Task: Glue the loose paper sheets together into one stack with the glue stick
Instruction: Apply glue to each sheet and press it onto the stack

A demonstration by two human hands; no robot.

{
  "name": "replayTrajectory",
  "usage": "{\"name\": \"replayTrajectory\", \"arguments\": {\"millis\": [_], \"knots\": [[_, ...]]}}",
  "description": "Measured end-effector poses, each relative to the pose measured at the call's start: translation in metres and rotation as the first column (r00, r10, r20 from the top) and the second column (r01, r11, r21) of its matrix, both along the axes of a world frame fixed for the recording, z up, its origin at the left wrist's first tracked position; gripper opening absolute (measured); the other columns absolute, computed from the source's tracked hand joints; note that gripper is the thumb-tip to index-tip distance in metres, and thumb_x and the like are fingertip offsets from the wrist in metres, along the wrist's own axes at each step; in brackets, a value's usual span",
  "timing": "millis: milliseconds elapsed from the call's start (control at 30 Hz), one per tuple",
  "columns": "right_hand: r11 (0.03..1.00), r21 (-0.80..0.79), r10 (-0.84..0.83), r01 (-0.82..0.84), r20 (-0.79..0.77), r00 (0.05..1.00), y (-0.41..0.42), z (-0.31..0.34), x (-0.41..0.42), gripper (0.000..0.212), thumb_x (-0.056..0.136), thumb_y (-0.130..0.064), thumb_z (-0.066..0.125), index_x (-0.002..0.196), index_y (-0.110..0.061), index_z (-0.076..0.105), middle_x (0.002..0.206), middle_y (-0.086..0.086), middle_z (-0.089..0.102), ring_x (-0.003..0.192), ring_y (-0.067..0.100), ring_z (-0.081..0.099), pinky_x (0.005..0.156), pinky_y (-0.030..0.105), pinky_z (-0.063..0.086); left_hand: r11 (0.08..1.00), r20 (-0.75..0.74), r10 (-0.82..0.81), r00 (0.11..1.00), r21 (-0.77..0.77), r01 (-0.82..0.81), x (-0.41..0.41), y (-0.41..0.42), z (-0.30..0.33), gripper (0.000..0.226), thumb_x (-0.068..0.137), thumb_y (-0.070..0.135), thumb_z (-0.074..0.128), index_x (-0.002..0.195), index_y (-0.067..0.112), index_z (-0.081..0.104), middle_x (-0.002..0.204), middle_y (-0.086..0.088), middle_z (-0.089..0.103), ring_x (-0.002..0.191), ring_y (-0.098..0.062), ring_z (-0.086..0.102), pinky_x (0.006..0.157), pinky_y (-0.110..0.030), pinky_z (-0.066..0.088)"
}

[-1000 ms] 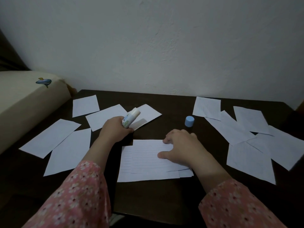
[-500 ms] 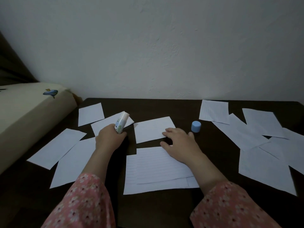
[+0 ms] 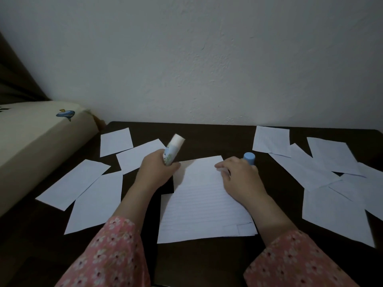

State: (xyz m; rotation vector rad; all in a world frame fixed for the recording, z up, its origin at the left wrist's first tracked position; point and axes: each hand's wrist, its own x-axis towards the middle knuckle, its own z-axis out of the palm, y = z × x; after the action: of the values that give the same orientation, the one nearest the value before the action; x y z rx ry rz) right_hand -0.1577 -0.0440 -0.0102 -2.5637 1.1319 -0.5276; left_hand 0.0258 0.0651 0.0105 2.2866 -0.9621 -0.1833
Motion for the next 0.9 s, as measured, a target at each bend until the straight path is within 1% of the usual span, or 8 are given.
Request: {"name": "replayTrajectory", "arguments": {"millis": [67, 167, 233, 533, 633, 733, 833, 900], "knots": [[1.000, 0.022, -0.006, 0.007, -0.070, 0.998, -0.006, 0.000, -0.006, 0.032, 0.096, -0.028, 0.051, 0.126, -0.034, 0.058, 0.132, -0.011, 0.051, 0.121, 0.012, 0.043, 0.101, 0.036, 0.035, 0.992, -0.022, -0.102, 0.995, 0.074, 0.103, -0.009, -0.004, 0.000, 0.043, 0.074, 0.042, 0.077, 0.108, 0.022, 0.061, 0.096, 0.004, 0.062, 0.087, -0.012, 0.058, 0.074, -0.030, 0.048], [0.997, 0.080, 0.028, -0.017, -0.135, 0.990, -0.009, 0.001, -0.013, 0.034, 0.095, -0.037, 0.051, 0.130, -0.035, 0.055, 0.137, -0.013, 0.045, 0.127, 0.012, 0.036, 0.102, 0.038, 0.030, 0.977, -0.025, -0.126, 0.992, 0.173, 0.128, -0.014, -0.010, -0.005, 0.047, 0.068, 0.043, 0.081, 0.105, 0.024, 0.060, 0.096, 0.004, 0.064, 0.089, -0.015, 0.061, 0.082, -0.039, 0.054], [0.993, 0.108, 0.055, -0.039, -0.153, 0.987, -0.008, 0.001, -0.015, 0.038, 0.095, -0.040, 0.051, 0.133, -0.035, 0.052, 0.140, -0.013, 0.041, 0.129, 0.012, 0.033, 0.103, 0.039, 0.028, 0.983, -0.034, -0.109, 0.993, 0.145, 0.113, -0.013, -0.012, -0.007, 0.044, 0.069, 0.041, 0.081, 0.105, 0.024, 0.061, 0.096, 0.003, 0.066, 0.089, -0.016, 0.062, 0.083, -0.042, 0.054], [0.987, 0.147, 0.092, -0.067, -0.172, 0.981, -0.009, 0.001, -0.024, 0.049, 0.090, -0.051, 0.056, 0.136, -0.037, 0.048, 0.146, -0.014, 0.036, 0.134, 0.011, 0.027, 0.107, 0.040, 0.024, 0.990, 0.127, -0.081, 0.989, 0.123, 0.066, -0.016, -0.022, -0.015, 0.039, 0.083, 0.042, 0.069, 0.112, 0.020, 0.057, 0.107, -0.001, 0.065, 0.101, -0.019, 0.058, 0.092, -0.041, 0.048], [0.989, 0.128, 0.096, -0.073, -0.180, 0.979, -0.010, -0.001, -0.025, 0.050, 0.092, -0.052, 0.051, 0.140, -0.037, 0.044, 0.150, -0.017, 0.033, 0.137, 0.011, 0.024, 0.108, 0.040, 0.022, 0.993, 0.126, -0.082, 0.989, 0.091, 0.071, -0.015, -0.021, -0.016, 0.040, 0.083, 0.045, 0.067, 0.111, 0.019, 0.057, 0.105, -0.002, 0.065, 0.097, -0.018, 0.059, 0.084, -0.038, 0.051], [0.992, 0.102, 0.092, -0.076, -0.155, 0.984, -0.013, -0.004, -0.024, 0.043, 0.098, -0.048, 0.042, 0.140, -0.037, 0.044, 0.149, -0.017, 0.034, 0.137, 0.010, 0.024, 0.107, 0.039, 0.021, 0.991, -0.008, -0.126, 0.992, -0.041, 0.125, -0.017, -0.021, -0.007, 0.040, 0.085, 0.044, 0.064, 0.113, 0.019, 0.052, 0.105, -0.001, 0.059, 0.093, -0.015, 0.056, 0.069, -0.026, 0.045], [0.994, 0.083, 0.085, -0.077, -0.097, 0.992, -0.016, -0.009, -0.022, 0.037, 0.100, -0.041, 0.041, 0.135, -0.037, 0.050, 0.144, -0.017, 0.039, 0.132, 0.008, 0.028, 0.103, 0.036, 0.024, 0.972, -0.250, -0.221, 0.943, -0.133, 0.192, -0.022, -0.022, 0.005, 0.038, 0.094, 0.036, 0.054, 0.125, 0.021, 0.038, 0.115, -0.001, 0.052, 0.099, -0.015, 0.054, 0.073, -0.028, 0.042], [0.995, 0.067, 0.076, -0.072, -0.069, 0.995, -0.017, -0.013, -0.022, 0.034, 0.099, -0.040, 0.044, 0.131, -0.037, 0.054, 0.141, -0.018, 0.041, 0.130, 0.007, 0.029, 0.103, 0.036, 0.024, 0.961, -0.270, -0.261, 0.927, -0.160, 0.224, -0.026, -0.022, 0.007, 0.041, 0.096, 0.035, 0.051, 0.131, 0.022, 0.033, 0.118, -0.001, 0.051, 0.099, -0.015, 0.055, 0.074, -0.028, 0.044]]}}
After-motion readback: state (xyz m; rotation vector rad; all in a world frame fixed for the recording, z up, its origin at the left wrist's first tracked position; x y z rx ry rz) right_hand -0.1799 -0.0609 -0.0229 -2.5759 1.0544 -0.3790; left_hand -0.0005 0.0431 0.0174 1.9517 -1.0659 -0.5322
